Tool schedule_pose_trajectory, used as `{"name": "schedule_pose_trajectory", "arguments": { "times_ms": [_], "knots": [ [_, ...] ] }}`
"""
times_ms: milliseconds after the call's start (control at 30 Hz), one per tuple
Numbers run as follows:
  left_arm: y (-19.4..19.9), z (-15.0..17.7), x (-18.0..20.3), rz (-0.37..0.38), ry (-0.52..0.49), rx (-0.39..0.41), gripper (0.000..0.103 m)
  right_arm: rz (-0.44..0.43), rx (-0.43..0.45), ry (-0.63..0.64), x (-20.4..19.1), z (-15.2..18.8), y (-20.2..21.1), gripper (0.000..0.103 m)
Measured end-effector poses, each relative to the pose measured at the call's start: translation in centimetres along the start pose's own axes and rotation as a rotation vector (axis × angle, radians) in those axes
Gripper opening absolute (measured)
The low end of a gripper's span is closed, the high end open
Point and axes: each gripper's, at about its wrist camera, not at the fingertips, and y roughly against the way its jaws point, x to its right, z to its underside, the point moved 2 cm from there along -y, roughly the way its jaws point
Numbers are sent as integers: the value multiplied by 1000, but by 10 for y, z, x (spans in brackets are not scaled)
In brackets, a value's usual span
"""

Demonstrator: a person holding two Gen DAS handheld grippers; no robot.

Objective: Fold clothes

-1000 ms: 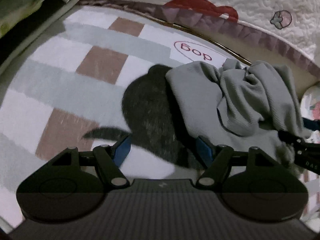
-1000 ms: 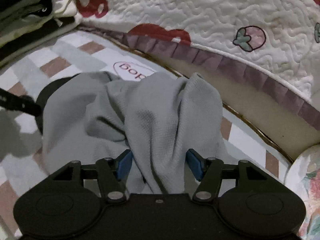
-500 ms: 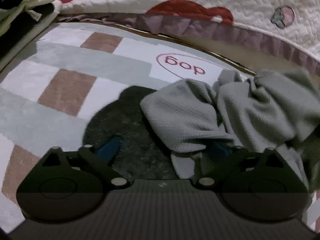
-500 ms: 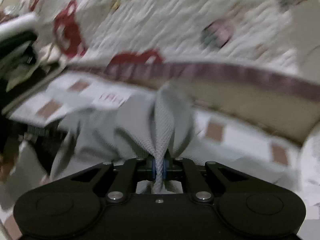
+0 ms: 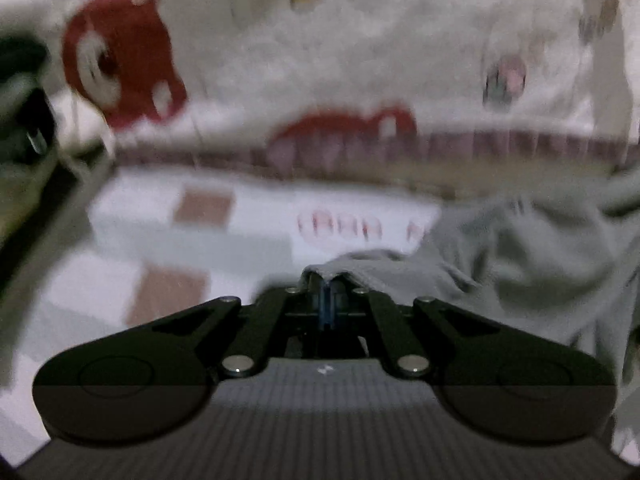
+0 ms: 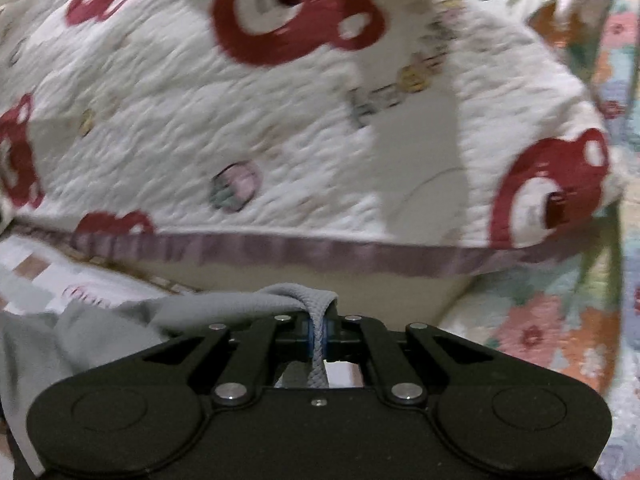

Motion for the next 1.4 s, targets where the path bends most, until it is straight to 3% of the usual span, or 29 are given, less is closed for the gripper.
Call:
{"name": "schedule_pose_trajectory", "arguments": {
  "times_ms": [133,333,367,433,500,533,600,667,700,767,833,933,1033,1267,1400],
  "knots": [
    [42,-25,-30,-5,71,146,2,44,57,-34,21,-16,21,3],
    [125,-60,-91,-44,196,427,0,19,188,-177,50,-54,65,3],
    [135,-67,-104,-13,220,430,0,0,188,-196,55,-61,64,3],
    [130,-67,-122,53,293,349,0,-15,151,-200,62,-69,50,3],
    [105,-53,-127,88,351,222,0,33,60,-132,63,-68,17,8],
    [88,-43,-124,103,362,145,3,71,-23,-78,62,-60,-8,26],
    [54,-22,-117,133,382,-9,3,143,-191,-29,63,-36,-51,37],
    [25,0,-96,181,364,-134,5,174,-302,-117,70,-8,-74,40],
    [11,11,-86,205,353,-194,7,138,-305,-188,71,4,-74,40],
    [-9,26,-62,236,312,-259,19,53,-299,-279,65,27,-68,42],
    [-22,31,-43,249,278,-263,31,-38,-303,-274,47,50,-59,48],
    [-32,30,-26,271,236,-241,44,-193,-348,-158,14,81,-47,55],
    [-38,33,-17,291,200,-232,47,-304,-394,15,-17,107,-34,59],
    [-36,49,-4,340,147,-273,54,-371,-384,313,-69,134,-7,63],
    [-44,56,-2,393,187,-313,53,-310,-342,472,-98,144,-16,70]
  ]
}}
